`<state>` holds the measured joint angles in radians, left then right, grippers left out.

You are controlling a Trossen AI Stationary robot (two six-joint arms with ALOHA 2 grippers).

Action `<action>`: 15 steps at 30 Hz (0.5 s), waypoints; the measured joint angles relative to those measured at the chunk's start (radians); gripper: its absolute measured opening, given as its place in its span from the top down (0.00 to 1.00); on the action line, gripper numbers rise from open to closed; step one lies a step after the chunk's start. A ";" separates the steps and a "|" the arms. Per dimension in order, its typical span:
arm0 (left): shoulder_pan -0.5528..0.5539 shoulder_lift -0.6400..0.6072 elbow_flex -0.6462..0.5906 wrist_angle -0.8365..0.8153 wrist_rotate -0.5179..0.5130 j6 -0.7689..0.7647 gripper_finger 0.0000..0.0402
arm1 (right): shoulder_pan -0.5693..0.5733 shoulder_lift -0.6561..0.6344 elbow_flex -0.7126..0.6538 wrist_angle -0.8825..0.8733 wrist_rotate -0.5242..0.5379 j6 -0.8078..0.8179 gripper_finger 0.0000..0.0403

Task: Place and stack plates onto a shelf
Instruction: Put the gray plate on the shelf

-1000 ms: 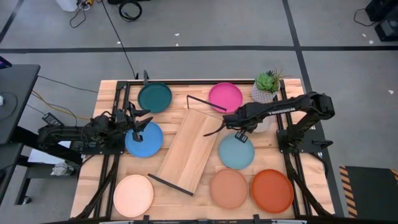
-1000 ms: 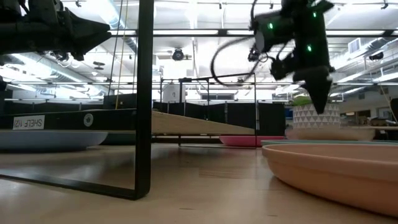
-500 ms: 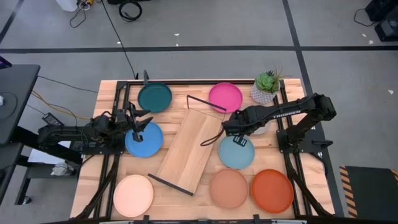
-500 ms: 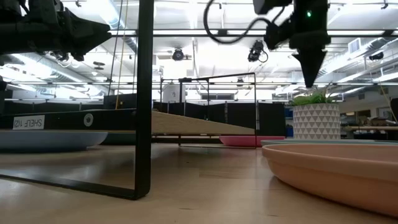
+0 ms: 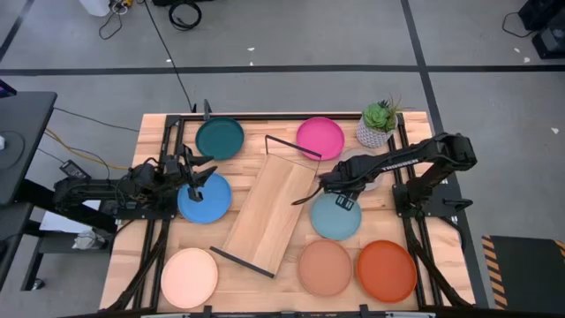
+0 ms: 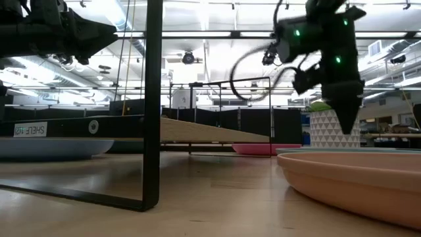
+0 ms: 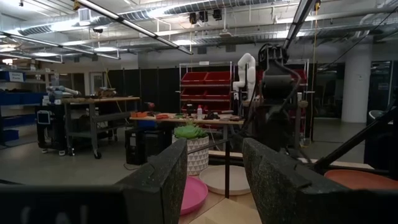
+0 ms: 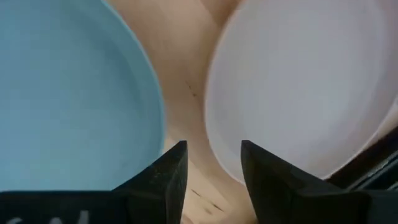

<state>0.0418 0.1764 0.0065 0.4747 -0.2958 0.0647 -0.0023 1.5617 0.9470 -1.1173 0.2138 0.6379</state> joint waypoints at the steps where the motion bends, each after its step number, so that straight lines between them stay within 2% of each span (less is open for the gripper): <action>1: 0.000 0.000 0.000 0.001 0.000 0.000 0.60 | -0.006 -0.007 -0.013 0.013 0.000 0.001 0.61; 9: 0.000 0.000 0.000 0.000 0.000 0.000 0.60 | -0.065 -0.081 -0.079 0.086 -0.025 -0.029 0.66; 15: 0.000 0.000 0.000 0.000 0.000 0.000 0.60 | -0.088 -0.093 -0.121 0.154 -0.058 -0.060 0.62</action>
<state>0.0418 0.1761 0.0067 0.4751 -0.2955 0.0647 -0.0902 1.4689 0.8264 -0.9633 0.1557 0.5783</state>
